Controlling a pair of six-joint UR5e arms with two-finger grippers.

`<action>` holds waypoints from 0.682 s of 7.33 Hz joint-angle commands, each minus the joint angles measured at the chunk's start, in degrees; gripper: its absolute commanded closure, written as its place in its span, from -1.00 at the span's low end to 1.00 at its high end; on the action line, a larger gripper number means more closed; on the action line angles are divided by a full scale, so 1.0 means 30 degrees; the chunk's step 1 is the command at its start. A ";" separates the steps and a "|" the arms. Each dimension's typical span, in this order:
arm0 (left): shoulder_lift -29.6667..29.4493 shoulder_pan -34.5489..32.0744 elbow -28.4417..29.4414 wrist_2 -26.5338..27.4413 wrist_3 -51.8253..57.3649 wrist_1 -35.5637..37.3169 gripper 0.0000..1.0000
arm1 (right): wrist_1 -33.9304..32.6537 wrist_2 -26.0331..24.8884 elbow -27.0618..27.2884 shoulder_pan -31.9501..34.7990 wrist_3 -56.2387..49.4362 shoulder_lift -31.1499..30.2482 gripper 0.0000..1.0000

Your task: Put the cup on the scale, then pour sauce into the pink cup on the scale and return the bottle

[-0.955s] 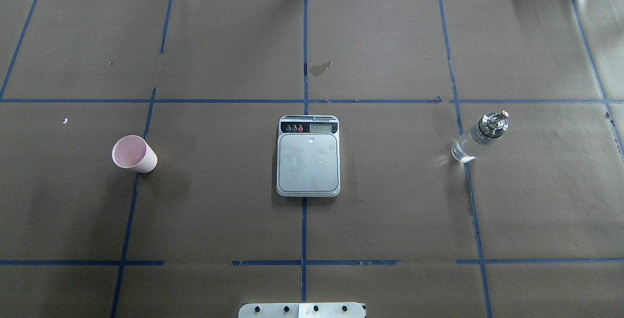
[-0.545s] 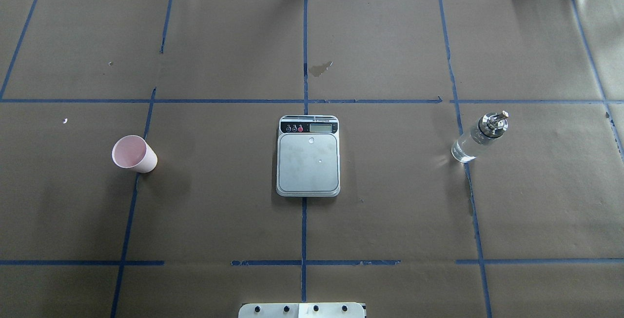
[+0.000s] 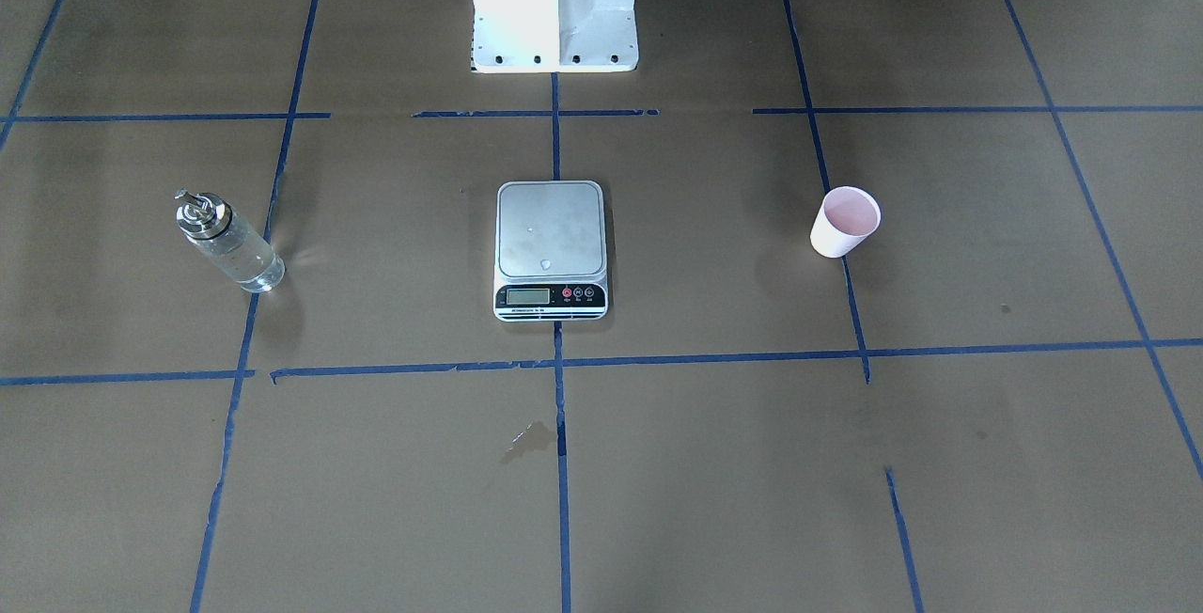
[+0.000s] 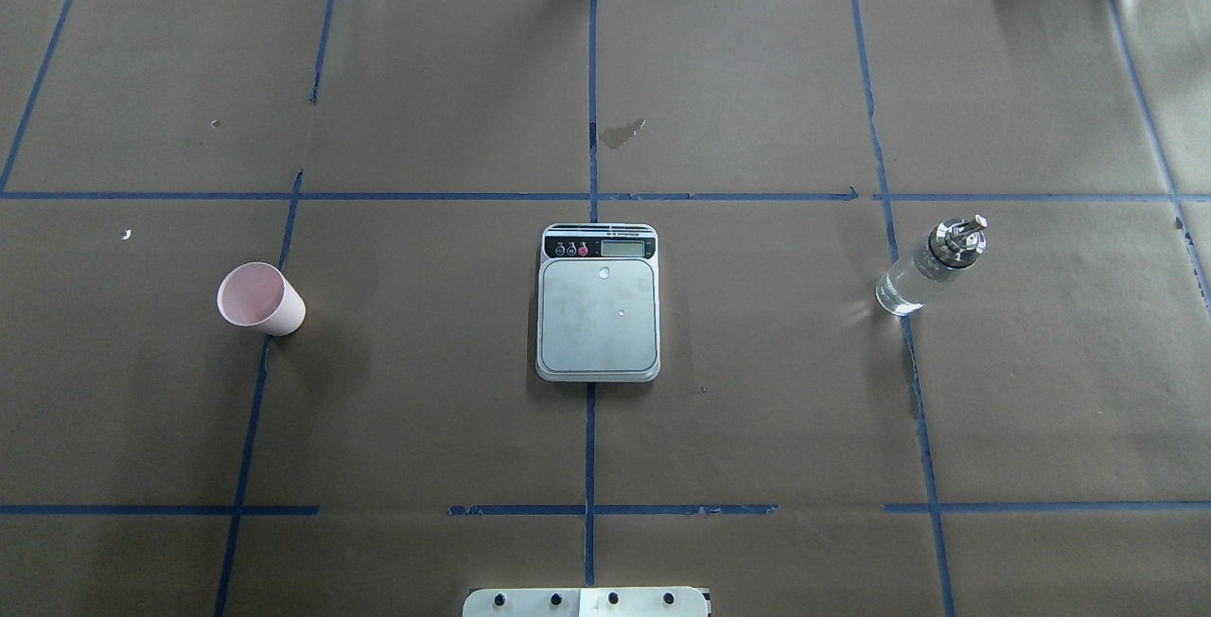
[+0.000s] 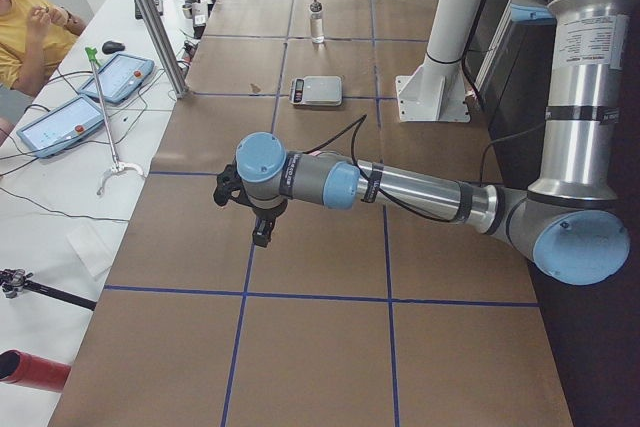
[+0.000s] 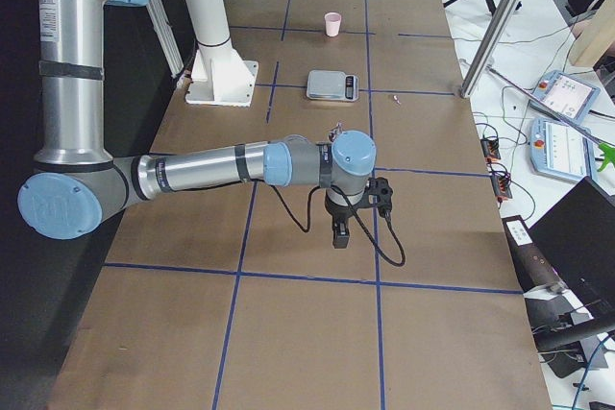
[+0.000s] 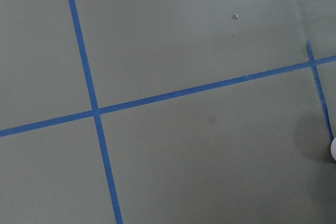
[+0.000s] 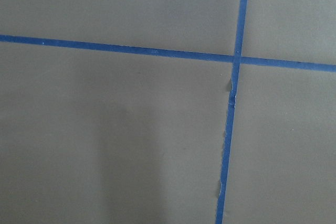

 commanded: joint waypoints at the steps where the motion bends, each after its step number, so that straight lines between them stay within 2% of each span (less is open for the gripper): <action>1: -0.0019 0.2057 -0.0162 -0.0130 -0.3267 -0.2408 -1.00 | 0.0000 0.0416 0.0261 0.0000 0.0084 0.0018 -1.00; 2: -0.0019 0.3230 -0.0396 0.0393 -0.7413 -0.4744 -1.00 | 0.0000 0.0416 0.0232 0.0000 0.0085 0.0019 -1.00; 3: -0.0048 0.4402 -0.0601 0.0717 -1.0500 -0.6043 -1.00 | -0.0029 0.0445 0.0261 0.0000 0.0085 0.0048 -1.00; 4: -0.0077 0.6038 -0.1184 0.1242 -1.3025 -0.6317 -1.00 | -0.0029 0.0736 0.0232 -0.0029 0.0056 0.0048 -1.00; 5: -0.0339 0.8404 -0.2291 0.4496 -1.6937 -0.6320 -1.00 | -0.0029 0.0767 0.0232 -0.0029 0.0055 0.0048 -1.00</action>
